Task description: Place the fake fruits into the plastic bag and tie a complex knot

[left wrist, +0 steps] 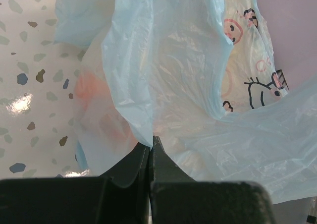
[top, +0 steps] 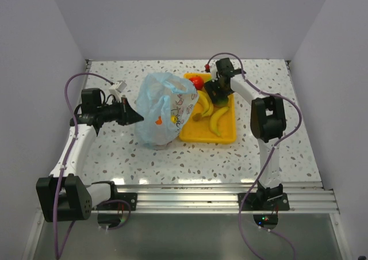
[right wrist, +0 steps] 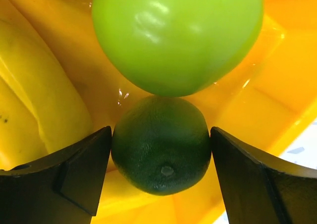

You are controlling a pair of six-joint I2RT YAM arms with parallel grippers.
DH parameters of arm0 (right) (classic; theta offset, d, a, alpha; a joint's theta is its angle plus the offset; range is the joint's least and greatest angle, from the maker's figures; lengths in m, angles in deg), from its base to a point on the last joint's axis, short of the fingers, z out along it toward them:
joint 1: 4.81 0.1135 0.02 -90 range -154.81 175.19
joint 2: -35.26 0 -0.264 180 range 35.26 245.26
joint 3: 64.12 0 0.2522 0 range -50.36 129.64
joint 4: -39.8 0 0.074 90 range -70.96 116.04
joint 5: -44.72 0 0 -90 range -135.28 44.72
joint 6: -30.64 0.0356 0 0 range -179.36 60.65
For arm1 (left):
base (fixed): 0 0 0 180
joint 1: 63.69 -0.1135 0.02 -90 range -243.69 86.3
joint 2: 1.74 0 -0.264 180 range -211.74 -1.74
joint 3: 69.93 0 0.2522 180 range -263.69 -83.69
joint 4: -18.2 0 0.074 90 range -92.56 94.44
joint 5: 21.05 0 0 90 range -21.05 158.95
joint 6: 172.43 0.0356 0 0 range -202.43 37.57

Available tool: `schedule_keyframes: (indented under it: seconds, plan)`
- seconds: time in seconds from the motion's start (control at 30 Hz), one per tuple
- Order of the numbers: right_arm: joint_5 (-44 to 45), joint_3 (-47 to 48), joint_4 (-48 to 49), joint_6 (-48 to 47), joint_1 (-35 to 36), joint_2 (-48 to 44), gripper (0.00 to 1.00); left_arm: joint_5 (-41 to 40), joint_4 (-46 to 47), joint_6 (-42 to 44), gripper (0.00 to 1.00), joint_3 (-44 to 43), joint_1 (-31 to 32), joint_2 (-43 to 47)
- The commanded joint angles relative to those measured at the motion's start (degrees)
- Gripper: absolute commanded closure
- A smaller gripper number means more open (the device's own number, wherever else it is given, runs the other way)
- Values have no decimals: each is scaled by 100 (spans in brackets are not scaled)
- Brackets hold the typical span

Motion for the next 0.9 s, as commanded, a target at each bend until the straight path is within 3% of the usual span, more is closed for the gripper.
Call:
schedule_keyframes:
  seconds: [0.0, 0.1, 0.17, 0.3, 0.47, 0.67, 0.77, 0.87]
  plan:
    - [-38, 239, -401, -102, -21, 145, 17, 116, 132, 74, 100, -22, -23, 42]
    - [-73, 283, -480, -67, -30, 101, 27, 108, 132, 74, 100, -13, -40, 51]
    - [-186, 335, -541, -6, -21, -56, 43, 108, 115, 74, 100, -22, -32, 42]
    - [-722, 414, -717, 205, -38, -776, 57, 116, 79, 91, 100, -48, -41, 60]
    - [-1451, 432, -963, 390, -47, -2198, 62, 134, 62, 91, 100, -48, -41, 86]
    - [-2743, 187, -1332, 627, -47, -3185, 66, 169, 114, 30, 100, -57, -40, 60]
    - [-3832, -242, -1018, 1039, 5, -3721, 66, 169, 132, 21, 100, -66, -41, 34]
    - [-3932, -446, -481, 1348, 617, -4082, 68, 169, 158, -5, 100, -74, -41, 33]
